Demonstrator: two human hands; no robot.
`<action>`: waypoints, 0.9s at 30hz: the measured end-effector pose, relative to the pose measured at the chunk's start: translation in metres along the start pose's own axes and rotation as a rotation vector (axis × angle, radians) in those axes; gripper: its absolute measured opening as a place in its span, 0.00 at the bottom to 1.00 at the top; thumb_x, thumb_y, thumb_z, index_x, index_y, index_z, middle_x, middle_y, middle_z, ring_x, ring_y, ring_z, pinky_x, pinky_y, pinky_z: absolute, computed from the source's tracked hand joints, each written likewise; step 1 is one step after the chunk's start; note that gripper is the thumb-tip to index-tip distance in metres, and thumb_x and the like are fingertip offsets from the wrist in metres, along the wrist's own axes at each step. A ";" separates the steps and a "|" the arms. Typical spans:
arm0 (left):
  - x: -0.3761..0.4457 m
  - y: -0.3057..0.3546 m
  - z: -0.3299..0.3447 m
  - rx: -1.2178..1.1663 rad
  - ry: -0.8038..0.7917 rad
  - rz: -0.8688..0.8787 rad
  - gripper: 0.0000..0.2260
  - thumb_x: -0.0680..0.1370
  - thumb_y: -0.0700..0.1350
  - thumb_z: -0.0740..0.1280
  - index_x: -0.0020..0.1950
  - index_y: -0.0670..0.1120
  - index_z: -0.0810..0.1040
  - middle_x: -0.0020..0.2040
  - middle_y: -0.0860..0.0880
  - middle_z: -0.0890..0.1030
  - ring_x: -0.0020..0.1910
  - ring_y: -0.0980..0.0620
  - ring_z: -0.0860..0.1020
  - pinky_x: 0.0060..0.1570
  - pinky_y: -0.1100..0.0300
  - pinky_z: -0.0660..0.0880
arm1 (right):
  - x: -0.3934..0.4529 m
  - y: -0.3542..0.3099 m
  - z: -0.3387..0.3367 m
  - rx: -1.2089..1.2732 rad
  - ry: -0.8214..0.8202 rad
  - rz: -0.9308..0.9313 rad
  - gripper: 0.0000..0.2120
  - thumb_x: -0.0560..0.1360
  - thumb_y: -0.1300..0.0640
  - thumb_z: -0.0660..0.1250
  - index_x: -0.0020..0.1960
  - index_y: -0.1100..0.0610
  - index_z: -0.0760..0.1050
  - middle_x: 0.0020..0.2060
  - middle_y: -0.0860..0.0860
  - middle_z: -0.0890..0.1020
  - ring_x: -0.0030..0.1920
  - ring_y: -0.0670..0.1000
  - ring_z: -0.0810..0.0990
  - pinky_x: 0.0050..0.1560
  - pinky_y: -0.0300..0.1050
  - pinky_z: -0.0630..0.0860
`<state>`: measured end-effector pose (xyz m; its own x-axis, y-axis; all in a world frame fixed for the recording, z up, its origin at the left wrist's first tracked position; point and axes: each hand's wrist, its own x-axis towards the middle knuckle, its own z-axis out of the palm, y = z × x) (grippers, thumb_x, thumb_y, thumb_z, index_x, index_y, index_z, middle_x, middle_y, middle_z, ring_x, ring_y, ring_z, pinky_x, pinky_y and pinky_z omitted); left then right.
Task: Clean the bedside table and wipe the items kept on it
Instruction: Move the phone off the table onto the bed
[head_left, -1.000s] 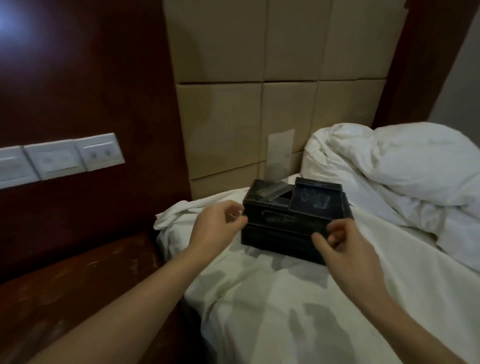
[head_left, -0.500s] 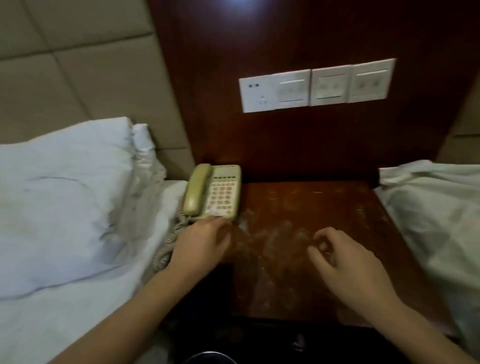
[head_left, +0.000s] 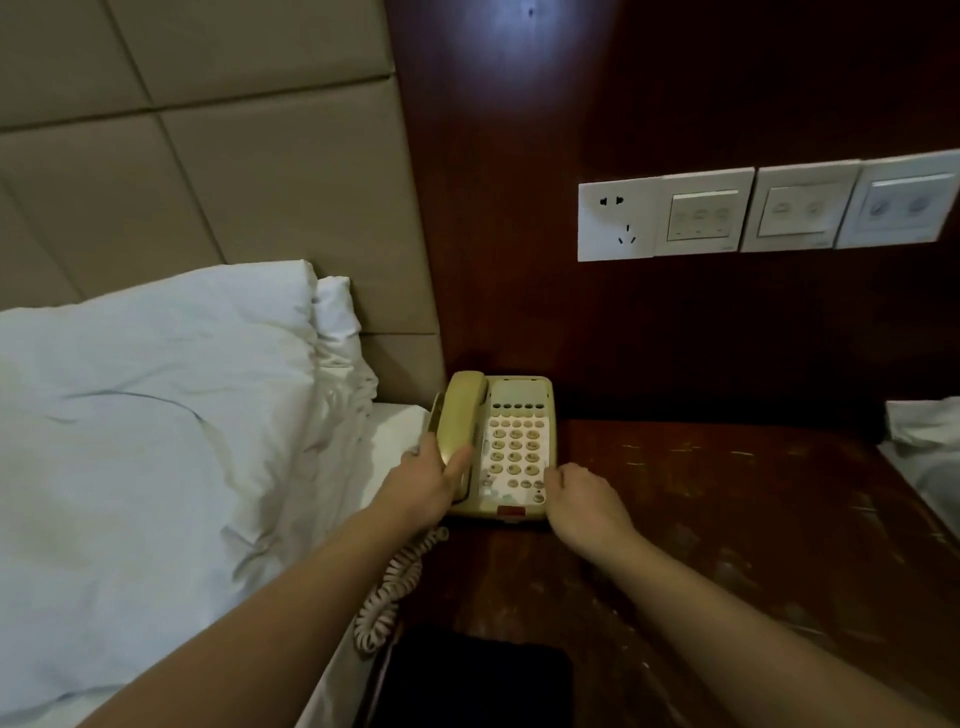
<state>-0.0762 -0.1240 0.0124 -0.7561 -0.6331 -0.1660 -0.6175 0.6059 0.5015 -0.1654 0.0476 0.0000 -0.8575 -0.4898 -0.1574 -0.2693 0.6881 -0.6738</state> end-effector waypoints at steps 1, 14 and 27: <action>0.000 0.001 0.000 -0.036 0.006 0.010 0.31 0.83 0.65 0.54 0.80 0.49 0.57 0.71 0.38 0.73 0.65 0.37 0.76 0.65 0.48 0.72 | 0.005 0.001 0.002 0.068 -0.004 0.049 0.20 0.84 0.46 0.49 0.54 0.57 0.74 0.46 0.51 0.80 0.44 0.50 0.79 0.41 0.45 0.75; 0.008 0.014 -0.021 -0.487 -0.095 -0.276 0.45 0.66 0.63 0.79 0.73 0.37 0.70 0.64 0.41 0.77 0.57 0.43 0.77 0.47 0.53 0.77 | 0.006 0.009 0.006 0.684 -0.039 0.230 0.18 0.84 0.52 0.54 0.72 0.52 0.70 0.61 0.50 0.80 0.59 0.51 0.79 0.59 0.52 0.79; -0.003 0.009 -0.015 -0.739 -0.058 -0.264 0.38 0.65 0.61 0.80 0.65 0.37 0.78 0.55 0.43 0.85 0.54 0.45 0.84 0.61 0.50 0.80 | -0.014 0.003 0.011 0.924 -0.040 0.201 0.21 0.85 0.58 0.55 0.77 0.53 0.62 0.58 0.53 0.79 0.40 0.46 0.74 0.36 0.38 0.72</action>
<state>-0.0761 -0.1239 0.0302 -0.6270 -0.6732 -0.3919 -0.4893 -0.0511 0.8706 -0.1494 0.0508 -0.0075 -0.8297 -0.4384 -0.3456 0.3501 0.0736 -0.9338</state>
